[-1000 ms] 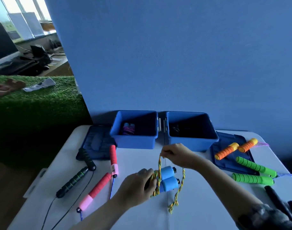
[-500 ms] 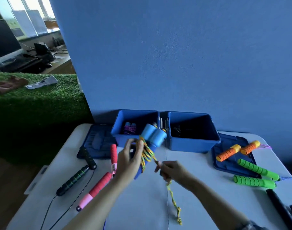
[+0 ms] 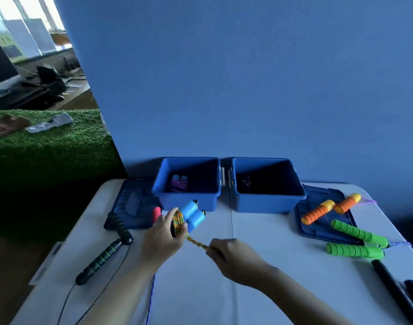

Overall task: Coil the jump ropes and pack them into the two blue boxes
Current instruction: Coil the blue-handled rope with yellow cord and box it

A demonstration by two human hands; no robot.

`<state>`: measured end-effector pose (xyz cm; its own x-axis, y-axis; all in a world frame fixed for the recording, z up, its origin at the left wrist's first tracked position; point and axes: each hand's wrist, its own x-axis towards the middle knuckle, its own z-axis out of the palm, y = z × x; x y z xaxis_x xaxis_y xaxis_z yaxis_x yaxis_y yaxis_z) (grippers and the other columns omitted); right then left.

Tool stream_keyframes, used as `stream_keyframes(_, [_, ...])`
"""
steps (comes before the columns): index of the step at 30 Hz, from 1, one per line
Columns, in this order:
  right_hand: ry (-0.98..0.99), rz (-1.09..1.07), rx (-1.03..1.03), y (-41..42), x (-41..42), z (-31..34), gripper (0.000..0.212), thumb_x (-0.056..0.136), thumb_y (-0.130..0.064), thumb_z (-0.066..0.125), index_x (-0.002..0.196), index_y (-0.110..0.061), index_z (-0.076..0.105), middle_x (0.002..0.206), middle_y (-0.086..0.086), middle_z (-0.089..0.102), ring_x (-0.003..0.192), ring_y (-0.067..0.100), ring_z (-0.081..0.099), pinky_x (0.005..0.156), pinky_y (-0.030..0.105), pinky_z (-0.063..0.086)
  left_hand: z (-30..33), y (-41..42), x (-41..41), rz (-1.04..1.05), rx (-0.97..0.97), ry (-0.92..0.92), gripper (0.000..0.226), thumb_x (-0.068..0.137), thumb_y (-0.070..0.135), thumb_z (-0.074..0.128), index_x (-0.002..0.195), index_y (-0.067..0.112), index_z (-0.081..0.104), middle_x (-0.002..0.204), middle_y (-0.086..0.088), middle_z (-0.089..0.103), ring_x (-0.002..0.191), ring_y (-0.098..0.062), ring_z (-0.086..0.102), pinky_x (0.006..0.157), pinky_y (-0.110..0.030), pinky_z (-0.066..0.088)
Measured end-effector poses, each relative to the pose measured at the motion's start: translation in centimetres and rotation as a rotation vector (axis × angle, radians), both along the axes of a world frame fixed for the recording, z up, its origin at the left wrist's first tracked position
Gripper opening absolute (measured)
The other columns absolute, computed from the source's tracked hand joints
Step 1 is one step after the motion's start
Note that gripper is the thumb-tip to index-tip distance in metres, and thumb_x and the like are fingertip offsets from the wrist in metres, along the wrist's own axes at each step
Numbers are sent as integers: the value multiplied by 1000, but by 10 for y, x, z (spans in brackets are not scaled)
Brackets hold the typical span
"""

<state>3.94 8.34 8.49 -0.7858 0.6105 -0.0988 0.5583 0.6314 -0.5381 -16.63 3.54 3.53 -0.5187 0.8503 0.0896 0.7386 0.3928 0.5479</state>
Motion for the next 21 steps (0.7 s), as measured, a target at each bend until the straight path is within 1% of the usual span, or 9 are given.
stream_keyframes(3, [-25, 53, 123, 19, -4, 13, 25, 98, -35, 39, 92, -15, 51, 95, 8, 60, 85, 30, 55, 66, 35, 37, -10, -7, 15, -181, -86, 117, 72, 75, 69, 32, 140, 38, 39, 110, 7, 59, 98, -18, 63, 81, -33, 51])
stream_keyframes(5, [-30, 45, 105, 38, -4, 21, 23, 98, -33, 41, 93, -16, 54, 97, 5, 61, 88, 26, 54, 69, 35, 38, -10, -15, 29, -320, -95, 136, 72, 76, 68, 34, 143, 40, 34, 112, 10, 60, 100, -16, 63, 82, -31, 50])
stream_keyframes(8, [-77, 42, 15, 65, 1, 20, 18, 97, -30, 46, 95, -18, 59, 98, 1, 63, 86, 17, 53, 78, 35, 45, -5, -25, 44, -494, -43, 50, 69, 81, 62, 42, 145, 36, 34, 117, 10, 59, 104, -12, 61, 86, -26, 48])
stream_keyframes(10, [-57, 42, -123, 77, 7, 14, 15, 96, -28, 48, 94, -21, 61, 95, -3, 65, 86, 14, 56, 80, 31, 46, 1, -30, 50, -555, 41, -63, 64, 84, 55, 52, 143, 32, 40, 119, 12, 61, 105, -6, 61, 88, -25, 49])
stream_keyframes(13, [135, -20, -386, 84, 13, 10, 13, 93, -22, 56, 83, -27, 63, 80, -12, 63, 70, 1, 55, 68, 16, 45, 13, -34, 54, -558, 176, -257, 57, 85, 42, 64, 138, 27, 47, 123, 17, 60, 111, 1, 58, 91, -25, 49])
stream_keyframes(14, [197, -56, -439, 86, 14, 4, 15, 92, -16, 58, 81, -23, 65, 76, -9, 63, 65, 2, 53, 65, 16, 44, 17, -34, 54, -545, 217, -301, 55, 85, 38, 66, 136, 26, 49, 122, 17, 61, 111, -1, 59, 91, -25, 49])
stream_keyframes(17, [261, -189, -460, 88, 19, -22, 24, 84, 4, 53, 67, -11, 61, 67, 4, 53, 61, 11, 46, 63, 34, 40, 28, -28, 52, -494, 338, -381, 47, 85, 23, 71, 130, 21, 55, 108, 15, 68, 97, -1, 65, 82, -16, 49])
stream_keyframes(19, [266, -216, -469, 82, 19, -33, 29, 78, 6, 49, 62, -14, 62, 61, 2, 54, 59, 10, 47, 62, 35, 40, 30, -26, 51, -444, 390, -392, 43, 86, 23, 71, 127, 22, 57, 95, 14, 69, 83, -1, 66, 73, -15, 48])
stream_keyframes(21, [261, -172, -504, 69, 16, -34, 30, 82, -1, 51, 63, -22, 63, 58, -3, 57, 56, 9, 50, 61, 28, 42, 33, -23, 50, -347, 440, -436, 41, 84, 36, 69, 123, 30, 57, 86, 12, 69, 75, -4, 67, 66, -18, 50])
